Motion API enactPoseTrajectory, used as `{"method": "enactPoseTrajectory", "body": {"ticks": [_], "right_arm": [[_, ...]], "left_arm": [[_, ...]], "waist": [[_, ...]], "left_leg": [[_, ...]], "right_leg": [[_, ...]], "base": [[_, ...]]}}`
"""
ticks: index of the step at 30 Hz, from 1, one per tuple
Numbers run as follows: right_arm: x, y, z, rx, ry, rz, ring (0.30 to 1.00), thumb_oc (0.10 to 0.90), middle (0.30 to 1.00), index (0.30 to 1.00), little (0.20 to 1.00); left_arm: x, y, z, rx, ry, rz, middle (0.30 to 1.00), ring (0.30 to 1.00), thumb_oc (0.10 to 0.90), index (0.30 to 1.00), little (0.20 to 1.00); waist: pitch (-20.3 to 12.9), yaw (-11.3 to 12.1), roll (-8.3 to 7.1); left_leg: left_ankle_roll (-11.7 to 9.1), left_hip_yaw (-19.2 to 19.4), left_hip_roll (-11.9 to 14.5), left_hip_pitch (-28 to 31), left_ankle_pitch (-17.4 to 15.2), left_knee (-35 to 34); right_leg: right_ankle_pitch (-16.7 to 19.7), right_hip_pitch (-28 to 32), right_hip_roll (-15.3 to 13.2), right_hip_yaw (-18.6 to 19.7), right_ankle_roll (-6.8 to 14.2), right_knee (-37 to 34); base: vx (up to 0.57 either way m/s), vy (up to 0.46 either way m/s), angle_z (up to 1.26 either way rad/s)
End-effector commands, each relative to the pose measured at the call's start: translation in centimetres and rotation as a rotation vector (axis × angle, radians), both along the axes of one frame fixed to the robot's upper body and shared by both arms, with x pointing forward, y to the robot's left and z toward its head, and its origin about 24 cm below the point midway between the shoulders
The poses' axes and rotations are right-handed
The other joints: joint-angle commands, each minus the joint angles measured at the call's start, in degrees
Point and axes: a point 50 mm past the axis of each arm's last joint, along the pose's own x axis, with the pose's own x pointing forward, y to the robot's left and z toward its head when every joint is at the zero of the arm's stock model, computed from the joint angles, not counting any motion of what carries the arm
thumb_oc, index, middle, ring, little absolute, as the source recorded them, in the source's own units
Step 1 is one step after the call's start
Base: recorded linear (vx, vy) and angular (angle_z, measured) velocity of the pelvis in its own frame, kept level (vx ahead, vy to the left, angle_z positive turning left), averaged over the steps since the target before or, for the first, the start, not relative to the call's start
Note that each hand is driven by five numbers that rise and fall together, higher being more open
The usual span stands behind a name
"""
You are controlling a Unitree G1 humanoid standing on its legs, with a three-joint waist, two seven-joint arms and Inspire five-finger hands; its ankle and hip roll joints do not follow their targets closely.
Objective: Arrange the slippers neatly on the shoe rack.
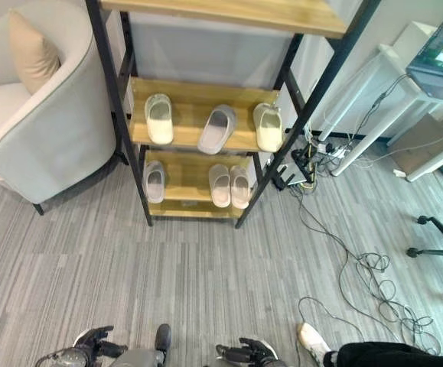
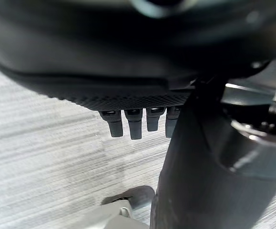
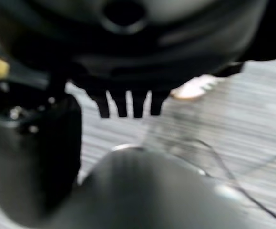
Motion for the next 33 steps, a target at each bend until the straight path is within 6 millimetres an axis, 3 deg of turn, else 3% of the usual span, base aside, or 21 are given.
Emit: {"method": "enactPoseTrajectory", "body": {"ticks": [1, 3, 7, 10, 13, 18, 21, 25, 26, 28, 30, 33], "right_arm": [[-1.1, -1.1, -0.1, -0.041, 0.021, -0.006, 0.9, 0.8, 0.9, 0.9, 0.9], [-0.6, -1.4, 0.2, -0.048, -0.003, -0.019, 0.9, 0.8, 0.9, 0.9, 0.9], [-0.2, -1.8, 0.4, -0.054, -0.021, -0.025, 0.9, 0.8, 0.9, 0.9, 0.9], [-0.9, -2.1, 0.2, -0.062, 0.002, -0.03, 0.9, 0.8, 0.9, 0.9, 0.9], [-1.4, -2.5, 0.2, -0.071, 0.019, -0.034, 0.9, 0.8, 0.9, 0.9, 0.9], [-1.2, -3.4, 0.4, -0.09, 0.005, -0.062, 0.9, 0.8, 0.9, 0.9, 0.9], [-1.6, -3.4, 0.3, -0.092, 0.019, -0.069, 0.9, 0.8, 0.9, 0.9, 0.9], [-2.9, -3.8, 0.1, -0.113, 0.069, -0.058, 0.9, 0.8, 0.9, 0.9, 0.9], [-3.1, -4.0, 0.1, -0.124, 0.081, -0.055, 0.9, 0.8, 0.9, 0.9, 0.9], [-3.1, -4.1, 0.1, -0.135, 0.083, -0.046, 0.9, 0.8, 0.9, 0.9, 0.9], [-3.2, -4.0, 0.1, -0.13, 0.086, -0.05, 0.9, 0.8, 0.9, 0.9, 0.9], [-3.5, -4.0, 0.0, -0.121, 0.092, -0.07, 0.9, 0.8, 0.9, 0.9, 0.9]], "left_arm": [[-1.6, -0.2, -0.4, 0.007, 0.024, -0.028, 0.9, 0.9, 0.8, 0.9, 0.9], [-1.6, -0.1, -0.4, 0.004, 0.019, -0.007, 0.9, 0.9, 0.8, 0.9, 0.9], [-2.4, 0.0, -0.6, 0.008, 0.047, 0.005, 0.9, 0.9, 0.8, 0.9, 0.9], [-3.3, -0.2, -0.8, 0.002, 0.075, 0.009, 0.9, 0.9, 0.8, 0.9, 0.9], [-3.7, -0.7, -1.0, -0.022, 0.075, 0.034, 0.9, 0.9, 0.8, 0.9, 0.9], [-3.3, -2.0, -1.2, -0.038, 0.074, -0.017, 0.9, 0.9, 0.8, 0.9, 0.9], [-2.9, -2.4, -1.1, -0.049, 0.055, -0.025, 0.9, 0.9, 0.8, 0.9, 0.9], [-2.9, -2.7, -1.2, -0.052, 0.053, -0.031, 0.9, 0.9, 0.8, 0.9, 0.9], [-2.6, -2.8, -1.1, -0.048, 0.048, -0.053, 0.9, 0.9, 0.8, 0.9, 0.9], [-2.1, -3.0, -1.0, -0.047, 0.036, -0.078, 0.9, 0.9, 0.8, 0.9, 0.9], [-2.4, -3.0, -1.1, -0.045, 0.052, -0.087, 0.9, 0.9, 0.8, 0.9, 0.9], [-3.2, -3.2, -1.3, -0.04, 0.092, -0.13, 0.9, 0.9, 0.8, 0.9, 0.9]], "waist": [[0.72, -1.48, 0.17], [0.74, -2.59, 0.6], [0.48, -3.34, 0.72], [-1.17, -2.77, 0.64], [-2.24, -2.54, 1.52], [-0.84, -2.59, 2.26], [-0.28, -2.57, 2.34], [-0.74, -1.69, 1.74], [-0.51, -1.1, 0.74], [0.2, -0.24, 0.53], [-0.33, -0.02, 0.97], [-1.53, -1.22, 0.87]], "left_leg": [[-4.61, -0.53, 0.81, -1.99, -7.84, 7.98], [-4.87, -2.39, 0.23, 0.45, -8.77, 7.32], [-5.24, -4.19, -0.15, 2.64, -10.47, 7.59], [-5.94, -4.78, 0.36, 3.88, -11.91, 7.35], [-7.38, -5.73, 2.12, 3.92, -11.95, 7.97], [-9.95, -5.83, 3.83, 0.37, -10.19, 16.34], [-10.27, -4.72, 4.84, -0.86, -8.91, 18.75], [-9.89, -6.92, 4.16, -1.91, -9.47, 14.9], [-9.94, -8.98, 2.14, -5.1, -8.96, 14.18], [-9.82, -10.98, -0.09, -8.97, -6.21, 13.28], [-9.4, -11.48, 0.71, -6.45, -5.34, 7.99], [-8.72, -10.67, 1.09, -4.48, -5.79, 7.33]], "right_leg": [[12.77, -0.63, 1.91, 5.75, -0.02, -15.09], [15.8, -3.07, 1.14, 5.99, 0.42, -19.16], [16.85, -3.2, 1.04, 6.3, 0.57, -20.38], [16.21, -0.22, 1.53, 7.26, -0.87, -22.77], [15.0, 1.66, 2.77, 6.85, -2.26, -22.98], [12.43, 4.52, 3.84, 5.9, -3.99, -22.8], [11.27, 6.3, 4.21, 5.54, -4.82, -22.96], [10.46, 7.38, 4.31, 6.13, -4.92, -23.42], [10.55, 8.41, 4.17, 6.88, -4.92, -24.15], [10.75, 9.47, 5.04, 8.43, -4.97, -24.69], [10.39, 10.06, 6.11, 9.71, -4.88, -24.91], [10.33, 9.75, 5.54, 10.32, -4.45, -24.24]], "base": [[0.28, -0.043, 0.63], [0.3, -0.088, 0.71], [0.22, -0.121, 0.46], [0.21, -0.209, 0.27], [0.13, -0.195, 0.04], [0.06, -0.155, 0.08], [0.08, -0.083, 0.1], [0.1, -0.002, 0.01], [0.13, 0.022, -0.07], [0.1, 0.033, -0.09], [0.09, 0.066, -0.25], [0.07, 0.113, -0.47]]}}
